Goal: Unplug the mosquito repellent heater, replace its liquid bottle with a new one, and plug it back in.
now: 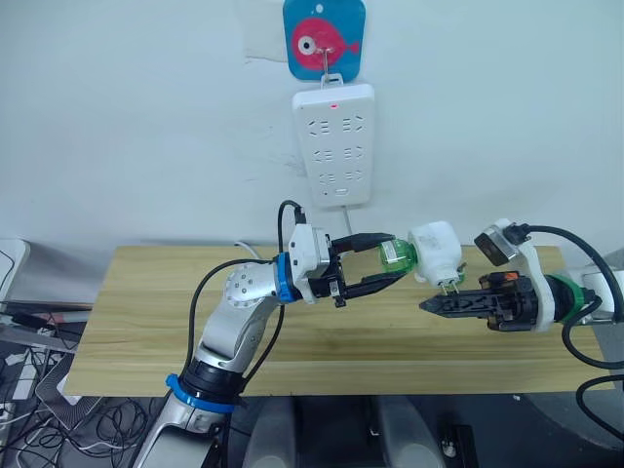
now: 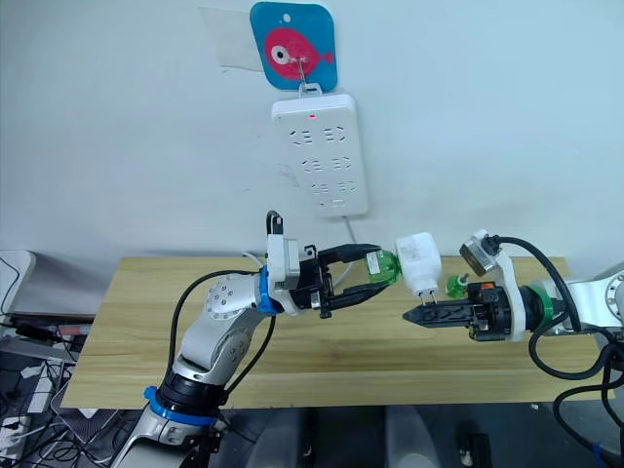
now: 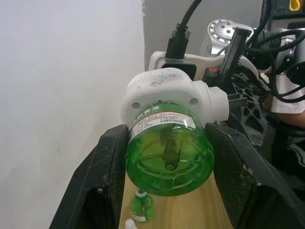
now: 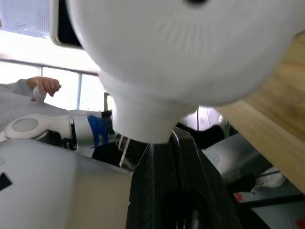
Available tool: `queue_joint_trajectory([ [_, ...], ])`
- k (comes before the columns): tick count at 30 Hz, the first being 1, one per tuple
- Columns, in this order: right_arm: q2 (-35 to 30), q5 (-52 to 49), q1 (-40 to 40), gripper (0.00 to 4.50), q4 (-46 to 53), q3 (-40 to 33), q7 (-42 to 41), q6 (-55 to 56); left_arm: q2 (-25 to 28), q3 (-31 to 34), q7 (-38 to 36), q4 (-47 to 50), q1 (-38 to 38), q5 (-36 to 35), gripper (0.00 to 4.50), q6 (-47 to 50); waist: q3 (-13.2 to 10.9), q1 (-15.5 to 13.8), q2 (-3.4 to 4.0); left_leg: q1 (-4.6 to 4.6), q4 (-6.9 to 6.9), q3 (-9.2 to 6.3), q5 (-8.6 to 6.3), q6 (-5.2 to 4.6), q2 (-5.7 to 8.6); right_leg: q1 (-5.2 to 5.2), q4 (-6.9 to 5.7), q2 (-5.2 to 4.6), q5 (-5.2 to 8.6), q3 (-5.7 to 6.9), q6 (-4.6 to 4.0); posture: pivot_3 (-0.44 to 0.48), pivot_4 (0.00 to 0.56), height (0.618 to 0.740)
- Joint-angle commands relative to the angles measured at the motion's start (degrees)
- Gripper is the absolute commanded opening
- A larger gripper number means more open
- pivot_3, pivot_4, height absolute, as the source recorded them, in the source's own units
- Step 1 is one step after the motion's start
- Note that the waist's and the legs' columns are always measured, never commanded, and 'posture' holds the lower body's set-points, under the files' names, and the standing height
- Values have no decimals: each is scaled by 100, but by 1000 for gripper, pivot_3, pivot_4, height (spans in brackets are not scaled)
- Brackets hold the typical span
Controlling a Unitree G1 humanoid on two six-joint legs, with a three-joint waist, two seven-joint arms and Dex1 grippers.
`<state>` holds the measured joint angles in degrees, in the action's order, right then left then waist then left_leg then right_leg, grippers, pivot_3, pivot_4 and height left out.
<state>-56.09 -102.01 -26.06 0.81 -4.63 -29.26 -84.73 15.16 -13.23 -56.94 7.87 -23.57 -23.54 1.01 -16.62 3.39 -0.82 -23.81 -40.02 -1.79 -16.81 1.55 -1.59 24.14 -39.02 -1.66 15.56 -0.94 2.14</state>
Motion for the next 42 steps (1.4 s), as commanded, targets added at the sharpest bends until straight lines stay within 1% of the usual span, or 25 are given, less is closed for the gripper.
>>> queue_joint_trajectory([
  [1, -47, -469, -201, 34, -76, -26, 122, 219, -29, -46, -36, 164, 42, -31, 2237, -17, 0, 1, 0, 0, 0, 0, 0, 0, 0, 1, 0, 1, 0, 0, 0, -161, 246, 740],
  [6, -192, -1076, -401, 34, -272, 173, 184, 281, -21, -59, -32, 168, 45, -29, 2237, -18, 0, 1, 0, -2, 1, -1, 0, 0, -2, 1, 2, 6, 0, 2, 0, -158, 241, 740],
  [10, -242, -1099, -618, 34, -446, 267, -52, 174, -8, -66, -33, 181, 65, -22, 2237, -17, 0, 0, 0, -1, 0, 2, 0, 0, 0, 1, 1, 5, 0, -1, 0, -158, 244, 740],
  [14, -148, -1099, -752, 34, -659, 302, -39, 213, -7, -99, -36, 200, 89, -7, 2237, -24, 0, 0, 0, -1, 1, 1, 0, 0, -3, 1, 2, 5, 0, 1, 0, -159, 245, 740],
  [17, -262, -1099, -557, 34, -438, 304, 58, 266, -12, -83, -8, 196, 74, -29, 2237, 23, 0, -1, 0, -2, 0, 1, 0, 0, -3, 1, 2, 4, 0, 0, 0, -160, 247, 740],
  [18, -294, -875, -381, 34, -160, 216, 54, 269, -22, -54, 34, 197, 55, -71, 2237, 104, 0, -2, 0, -2, 0, 1, 0, 0, -4, 1, 2, 4, 0, 0, 0, -160, 247, 740],
  [20, -410, 151, 75, 34, 641, 58, -287, 352, -8, -16, 69, 264, 28, -240, 2237, 396, 0, -17, 0, -3, 1, -1, 0, 0, -4, 1, 3, 4, 0, 2, 0, -157, 249, 740],
  [22, -825, 1663, 680, 34, 1538, 191, -1207, 1000, -14, 75, 226, 447, 6, -624, 2237, 1005, 2, -50, 4, -6, 2, -8, 0, 0, -4, 1, 4, 3, 1, 6, 1, -154, 249, 740],
  [24, -1109, 2734, 1208, 34, 1892, 264, -1965, 1786, 1, 178, 374, 641, -46, -1047, 2237, 1649, 2, -40, 3, -7, 1, -16, 0, 0, -8, 2, 6, 1, 2, 10, 4, -154, 249, 740],
  [26, -1192, 3422, 1583, 402, 1917, 215, -2409, 2393, 34, 282, 499, 803, -101, -1418, 2237, 2186, 3, -15, 1, -2, -3, -25, 0, 1, -3, 0, 3, -1, 1, 4, 6, -149, 254, 740],
  [27, -1194, 3935, 1797, 585, 1893, 188, -2616, 2936, 59, 365, 578, 871, -146, -1651, 2237, 2501, 3, -12, 1, 0, -3, -26, 0, 1, -3, -2, 3, -1, -1, 4, 9, -150, 254, 740],
  [29, -1046, 4951, 2117, 1267, 1744, 54, -2984, 4221, 183, 644, 782, 856, -279, -2479, 2237, 3516, 3, -7, 1, 4, -5, -28, 0, 1, 1, -3, -1, 2, -1, 4, 9, -154, 256, 740],
  [30, -901, 5230, 2178, 1649, 1641, -66, -3081, 4673, 259, 812, 900, 781, -344, -2947, 2237, 4054, 3, -3, 1, 5, -4, -30, 1, 2, 0, -3, -1, 5, 0, 4, 9, -157, 257, 740],
  [32, -604, 5642, 2120, 2342, 1487, -249, -3104, 5345, 400, 1163, 1179, 492, -468, -3926, 2237, 5061, 3, 39, 1, 7, -4, -31, 2, 4, 1, -2, 0, 16, 0, 2, 9, -160, 256, 740],
  [34, -445, 6058, 2040, 3110, 1441, -338, -3240, 5924, 524, 1468, 1491, 82, -571, -4692, 2237, 5874, 3, 70, 3, 8, -2, -38, 6, 11, -5, 0, -2, 18, 0, 0, 8, -168, 258, 740],
  [36, -358, 6029, 1834, 3831, 1535, -477, -3309, 5983, 686, 1726, 1704, -448, -643, -5350, 2237, 6585, 3, 109, 3, 9, 0, -41, 8, 15, -4, -1, -2, 22, 0, 4, 8, -183, 258, 740],
  [38, -319, 5918, 1678, 4469, 1691, -546, -3432, 5929, 821, 1890, 1803, -874, -712, -5803, 2237, 7104, 3, 140, 3, 9, -1, -42, 9, 16, -4, -1, -4, 21, 0, 2, 7, -190, 260, 740],
  [40, -247, 5850, 1622, 4469, 1873, -566, -3490, 5852, 885, 1982, 1885, -1120, -801, -6071, 2237, 7425, 3, 145, 3, 9, -1, -45, 9, 16, -4, -1, -4, 21, -1, 4, 7, -193, 260, 740],
  [42, -95, 5720, 1495, 4469, 2149, -549, -3401, 5740, 966, 2011, 1896, -1294, -883, -6187, 2237, 7702, 3, 136, 2, 7, -1, -49, 9, 17, -5, -2, -3, 21, -1, 7, 7, -200, 260, 740],
])
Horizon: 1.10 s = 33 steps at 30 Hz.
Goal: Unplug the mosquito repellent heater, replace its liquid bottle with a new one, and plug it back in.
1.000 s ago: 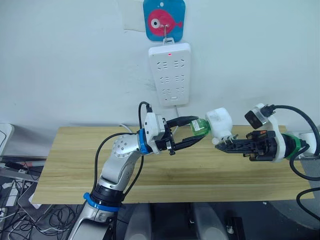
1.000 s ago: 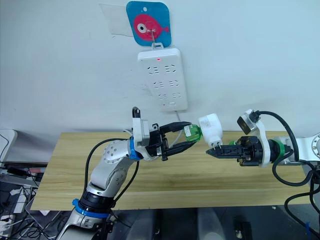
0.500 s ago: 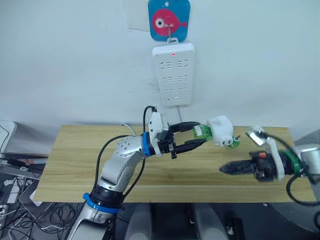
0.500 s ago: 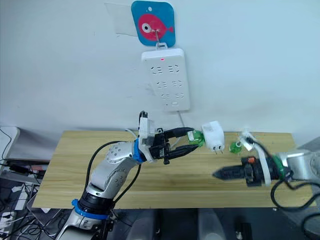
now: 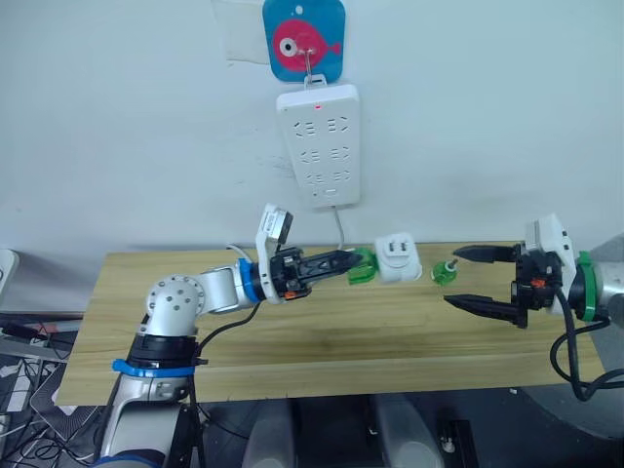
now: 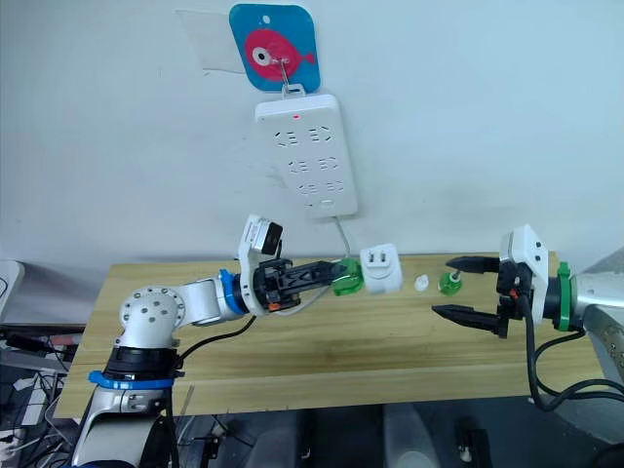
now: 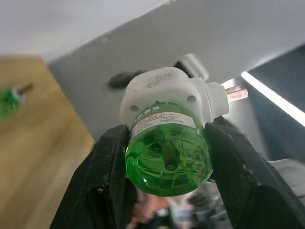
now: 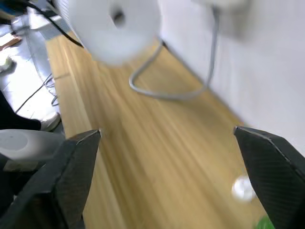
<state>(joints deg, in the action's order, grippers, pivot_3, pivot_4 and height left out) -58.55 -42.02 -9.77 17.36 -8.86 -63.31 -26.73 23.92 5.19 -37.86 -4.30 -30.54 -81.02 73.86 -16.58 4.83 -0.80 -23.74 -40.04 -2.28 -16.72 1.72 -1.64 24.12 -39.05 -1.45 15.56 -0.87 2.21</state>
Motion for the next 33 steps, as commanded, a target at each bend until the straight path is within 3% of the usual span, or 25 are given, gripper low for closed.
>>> queue_joint_trajectory([
  [1, 228, -431, -251, 4469, 677, -75, 31, -177, 133, 150, -73, -103, -207, -438, 2237, 532, 0, -8, 0, -1, 0, -3, 1, 2, 0, -1, 0, -3, 0, 2, 0, -200, 259, 740],
  [13, 955, -663, -1026, 4469, 1443, 645, 253, -731, 4, 224, 42, -54, -284, -598, 2237, 871, 1, -2, 0, -1, -2, 0, 9, 16, -1, -1, -3, -27, 0, -3, 0, -190, 260, 740],
  [20, 1017, -183, -1047, 4469, 1408, 925, -6, -450, -38, 265, 362, 70, -180, -1090, 2237, 890, 1, -5, 0, -1, -2, -1, 9, 16, 2, -1, -2, -33, 0, -2, 0, -173, 260, 740],
  [23, 1041, -86, -1041, 3872, 1291, 939, -101, -339, 16, 233, 436, 104, -147, -1258, 2237, 911, 1, -5, 0, -1, -2, 0, 9, 16, 2, -1, -3, -35, 0, -3, 0, -169, 259, 740],
  [26, 1081, -57, -1065, 2960, 1222, 923, -117, -282, 105, 210, 390, 117, -153, -1276, 2237, 942, 1, -6, 0, -1, -2, 0, 9, 16, 2, -1, -3, -36, 0, -3, 0, -166, 260, 740],
  [30, 1173, -57, -1128, 2974, 1206, 906, -102, -309, 163, 164, 327, 122, -140, -1228, 2237, 965, 1, -6, 0, -1, -1, 0, 9, 16, 3, -1, -4, -35, 0, -2, 0, -167, 261, 740],
  [33, 1210, -105, -1181, 2974, 1160, 872, -46, -419, 113, 159, 253, 386, 27, -688, 2237, 575, 1, -6, 0, -1, -1, 1, 9, 16, 4, -1, -3, -38, 0, -3, 0, -168, 261, 740],
])
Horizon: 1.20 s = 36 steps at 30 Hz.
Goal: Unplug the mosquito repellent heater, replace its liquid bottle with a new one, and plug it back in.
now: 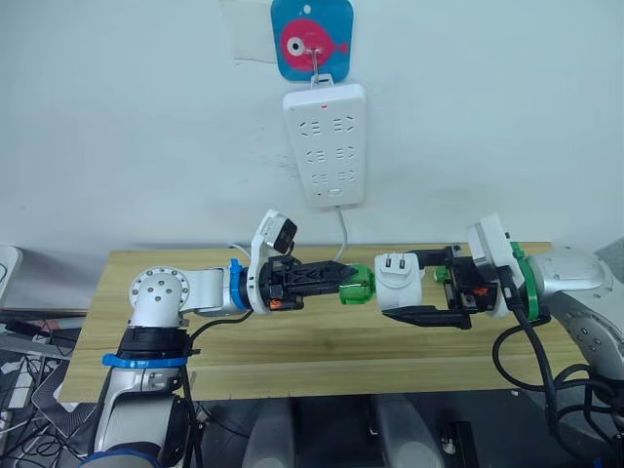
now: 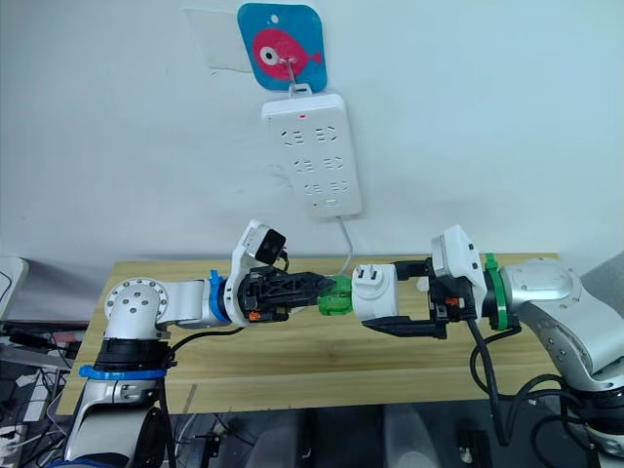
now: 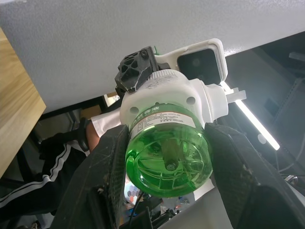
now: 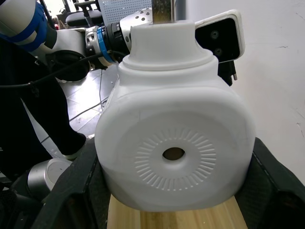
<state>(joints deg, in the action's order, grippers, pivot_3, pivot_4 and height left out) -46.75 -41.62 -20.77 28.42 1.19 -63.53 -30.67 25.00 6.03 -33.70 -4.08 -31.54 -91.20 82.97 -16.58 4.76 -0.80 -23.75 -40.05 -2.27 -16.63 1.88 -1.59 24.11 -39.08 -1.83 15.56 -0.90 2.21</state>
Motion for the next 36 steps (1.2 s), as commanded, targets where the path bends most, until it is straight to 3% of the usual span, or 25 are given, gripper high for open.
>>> queue_joint_trajectory([
  [1, 27, -158, -80, 2974, 36, -150, -10, -62, 14, 88, -168, 357, 138, 491, 2576, -458, 0, 0, 0, 0, 0, 1, 0, 0, 0, 0, 0, 0, 0, -1, 0, -171, 261, 740],
  [5, -141, 25, 268, 2974, -82, -235, 28, -144, 412, 178, -644, 562, -43, 1282, 3706, -1061, 0, -1, 0, 0, 0, 0, 1, 1, 1, 0, 0, -1, 0, 1, 0, -186, 259, 740],
  [7, -237, 58, 432, 2974, -201, -281, 299, -469, 876, -98, -1249, 1193, 2, 2023, 4383, -1623, 0, 4, 0, -2, 2, 0, 1, 1, 2, 2, 2, 1, 0, 2, 0, -183, 259, 740],
  [8, -278, 55, 491, 2974, -268, -298, 468, -682, 1094, -262, -1546, 1536, 53, 2373, 4500, -1905, 0, 4, 0, -2, 4, 3, 1, 1, 1, 3, 2, 0, 0, -1, 0, -177, 261, 740],
  [11, -267, -416, 545, 2974, -446, -472, 1340, -2023, 1548, -1034, -2040, 2434, 322, 4188, 4500, -3653, 1, -1, 1, 0, 6, 11, 1, 2, 5, 2, 4, -8, 0, -7, 0, -166, 258, 740],
  [14, -14, -1199, 420, 2974, -592, -772, 2093, -3425, 1675, -2036, -2009, 2362, 550, 6751, 4500, -6341, 3, -15, 4, 1, 7, 17, 1, 2, 12, -2, 7, -17, 0, -10, -1, -159, 258, 740],
  [17, 593, -1814, -1, 2974, -908, -1225, 3105, -4609, 1393, -2408, -1664, 1927, 615, 8086, 4500, -8004, 3, -11, 2, -2, 8, 21, -1, -1, 11, 3, 5, -14, -1, -11, -2, -156, 259, 740],
  [19, 1022, -2072, -297, 2974, -1074, -1524, 3695, -5161, 1234, -2608, -1535, 1704, 633, 8625, 4500, -8584, 3, -3, 2, -4, 9, 24, -13, -23, 10, 5, 5, -11, -1, -13, -2, -156, 259, 740],
  [27, 1790, -2210, -611, 2974, -806, -1818, 4698, -6041, 245, -3249, -1142, 1070, 313, 9847, 4500, -8765, 4, -38, 2, -15, 8, 38, -15, -27, 18, 5, 6, -19, -2, -4, -1, -168, 259, 740],
  [36, 2120, -2332, -726, 2974, -642, -1878, 5019, -6183, -157, -3345, -1076, 959, 15, 10484, 4500, -8149, 4, 26, 2, -10, 9, 44, -15, -27, 10, 7, 3, -10, -3, -6, 2, -176, 260, 740],
])
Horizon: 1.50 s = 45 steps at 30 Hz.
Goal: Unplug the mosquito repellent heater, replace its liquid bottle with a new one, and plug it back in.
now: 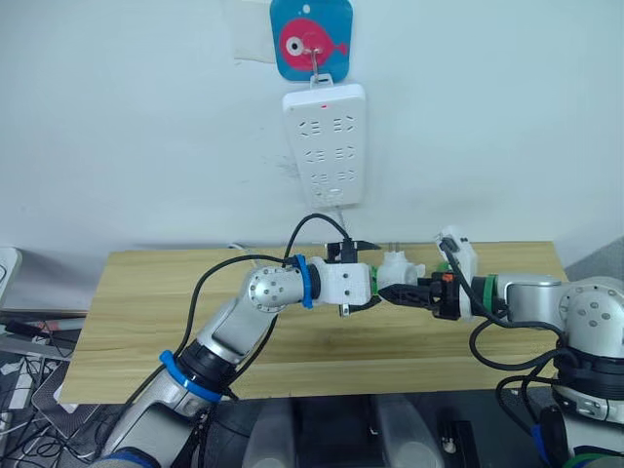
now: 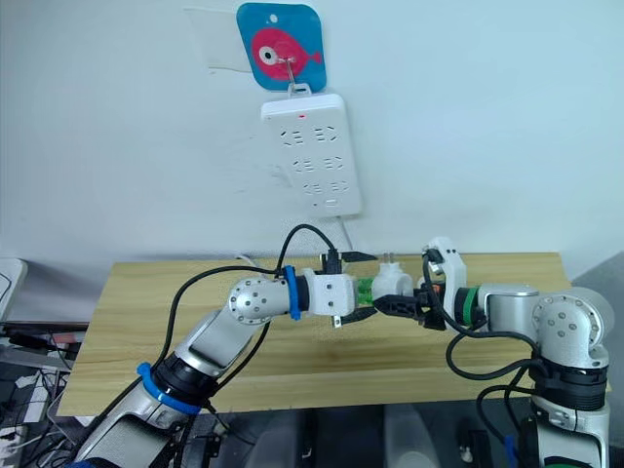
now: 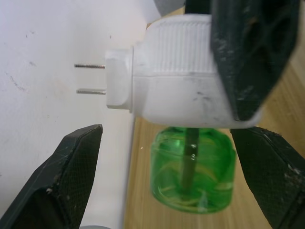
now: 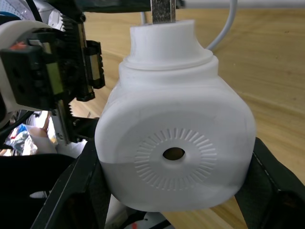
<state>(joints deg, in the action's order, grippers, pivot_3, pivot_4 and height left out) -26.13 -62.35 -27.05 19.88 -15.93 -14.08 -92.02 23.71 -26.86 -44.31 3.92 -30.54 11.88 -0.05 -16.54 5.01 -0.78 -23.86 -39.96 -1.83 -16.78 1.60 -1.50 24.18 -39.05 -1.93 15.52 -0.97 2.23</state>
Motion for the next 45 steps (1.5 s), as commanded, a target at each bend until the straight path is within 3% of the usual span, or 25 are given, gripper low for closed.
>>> queue_joint_trajectory([
  [1, 72, -282, -105, 2974, 210, -171, 109, -48, -30, -62, -67, 174, -86, 203, 4500, 256, 0, 2, 0, 0, 0, 0, 0, 0, -1, 0, 0, 1, 0, 1, 0, -176, 260, 740],
  [6, 126, -418, -152, 2974, 168, -222, 283, -48, -36, -84, -183, 273, 3, 274, 4500, 499, 0, 1, 0, -1, 0, 0, 0, 0, 0, 0, 1, 1, 0, 1, 0, -178, 259, 740],
  [9, 135, -490, -179, 2974, 129, -232, 339, -48, -74, -77, -188, 314, 36, 274, 3911, 495, 0, 0, 0, -1, 0, 0, 0, 0, 0, 0, 1, 0, 0, 0, 0, -176, 259, 740],
  [15, 109, -604, -225, 2974, 36, -214, 446, -48, -29, -102, -225, 264, -25, 400, 2268, 383, 0, 0, 0, -1, 0, -1, 0, 0, -1, -1, 1, -1, 0, 0, 0, -175, 258, 740],
  [23, 70, -655, -266, 2974, 117, -148, 351, -22, -46, -45, -247, 169, -19, 414, 2268, 251, 0, -1, 0, -1, 0, 0, 0, 0, -1, -1, 1, -1, 0, 0, 0, -174, 253, 740],
  [25, 108, -656, -228, 3708, 210, -248, 367, 161, -57, 60, -172, 85, 58, 332, 2268, 206, 4, -1, 2, -1, 0, 0, 0, 0, -1, -1, 0, -1, 0, 1, 0, -172, 240, 740],
  [28, 158, -737, 83, 4467, 593, -573, 517, 506, -267, 441, -78, -7, 235, -218, 2268, 186, 7, -4, 3, -1, 0, 0, 0, 0, -1, 0, 1, -1, 0, 0, 0, -181, 230, 740],
  [35, 470, -507, 1133, 4467, 1953, -725, 785, 2053, -1037, 1151, 2, 163, 674, -1653, 2268, 727, 42, -2, 9, -2, -2, 4, 1, 1, -2, 0, 0, -4, 0, -1, 1, -211, 217, 740],
  [38, 277, 193, 1623, 4467, 2515, -226, 326, 2886, -1360, 1309, 58, 326, 855, -2160, 2268, 965, 98, 6, 16, -1, -1, 10, 1, 2, 0, 0, 3, -3, 1, -1, 4, -245, 204, 740],
  [45, 767, 634, 1830, 4467, 2659, 442, 476, 3906, -1717, 1479, 180, 479, 990, -2857, 2268, 1472, 230, 149, 36, 8, 0, 12, 1, 2, -2, -3, -2, 4, 2, -6, 6, -270, 190, 740],
])
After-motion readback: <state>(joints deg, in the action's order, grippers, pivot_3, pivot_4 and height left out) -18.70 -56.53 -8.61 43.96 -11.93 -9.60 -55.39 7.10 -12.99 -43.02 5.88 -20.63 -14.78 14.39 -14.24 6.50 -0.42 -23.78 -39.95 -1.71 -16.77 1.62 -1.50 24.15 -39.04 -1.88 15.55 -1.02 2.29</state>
